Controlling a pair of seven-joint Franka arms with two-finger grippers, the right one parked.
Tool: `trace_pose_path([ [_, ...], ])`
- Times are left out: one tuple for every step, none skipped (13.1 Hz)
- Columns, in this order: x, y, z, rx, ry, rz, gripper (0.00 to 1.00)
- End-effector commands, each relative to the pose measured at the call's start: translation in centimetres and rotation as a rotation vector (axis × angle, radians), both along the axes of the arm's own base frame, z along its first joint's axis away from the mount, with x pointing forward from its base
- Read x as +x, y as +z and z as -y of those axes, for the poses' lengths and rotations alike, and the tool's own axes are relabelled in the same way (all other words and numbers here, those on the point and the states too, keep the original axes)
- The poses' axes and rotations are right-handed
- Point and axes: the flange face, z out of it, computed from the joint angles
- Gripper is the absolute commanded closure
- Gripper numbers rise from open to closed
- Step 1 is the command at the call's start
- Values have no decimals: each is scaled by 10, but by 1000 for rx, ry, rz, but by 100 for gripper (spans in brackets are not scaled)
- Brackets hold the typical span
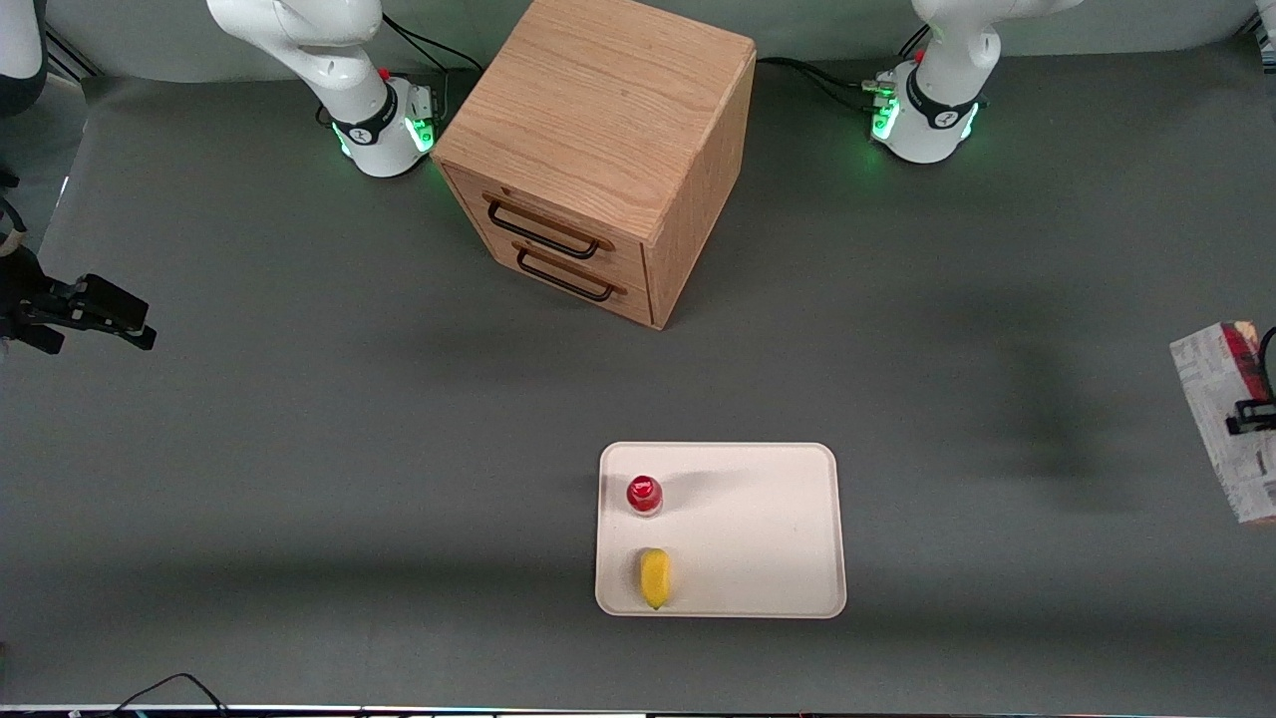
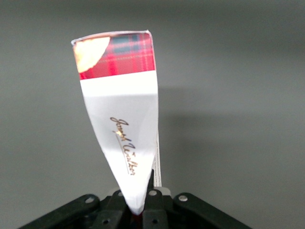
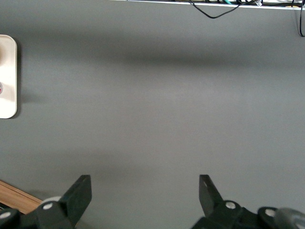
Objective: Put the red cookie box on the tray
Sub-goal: 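Carry the held cookie box with the left gripper toward the white tray, then lower the cookie box upright onto the tray beside the apple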
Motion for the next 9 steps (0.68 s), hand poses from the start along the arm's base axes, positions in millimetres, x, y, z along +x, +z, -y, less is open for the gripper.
trace_pose_path([
  [32, 10, 86, 37, 71, -4, 100],
  [41, 4, 126, 52, 69, -17, 100],
  [49, -1, 166, 55, 80, -19, 100],
  [57, -12, 200, 49, 109, -18, 100],
  [62, -20, 231, 37, 113, -13, 100],
  [65, -28, 264, 27, 87, -8, 100],
  [69, -42, 294, 20, 70, -4, 100],
  [72, -55, 321, 13, 62, 8, 100],
  [73, -68, 349, 5, 45, 21, 100],
])
